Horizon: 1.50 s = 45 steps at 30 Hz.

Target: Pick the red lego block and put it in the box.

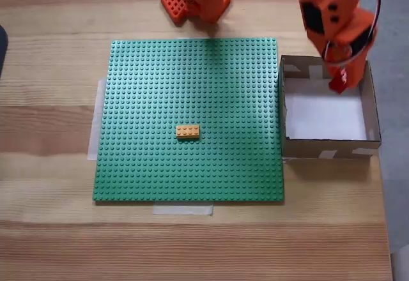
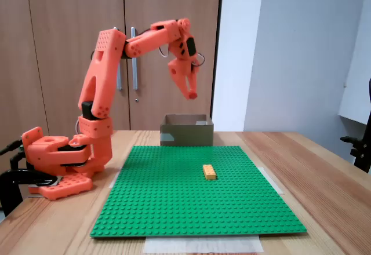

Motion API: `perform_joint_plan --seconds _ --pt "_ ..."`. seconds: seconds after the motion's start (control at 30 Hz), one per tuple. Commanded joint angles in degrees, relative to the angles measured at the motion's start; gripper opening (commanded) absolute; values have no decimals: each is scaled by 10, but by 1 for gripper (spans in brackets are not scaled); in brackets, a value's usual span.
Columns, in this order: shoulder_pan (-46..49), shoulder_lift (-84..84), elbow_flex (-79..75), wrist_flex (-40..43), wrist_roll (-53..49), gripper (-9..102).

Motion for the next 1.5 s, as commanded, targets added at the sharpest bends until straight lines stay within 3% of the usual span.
perform_joint_plan --seconds 0.0,0.2,0.73,1.47 --pt "-13 -18 15 -20 4 6" --pt "-21 -85 16 -26 4 6" --pt "-13 -104 225 -194 -31 8" --pt "-8 -98 250 -263 -40 11"
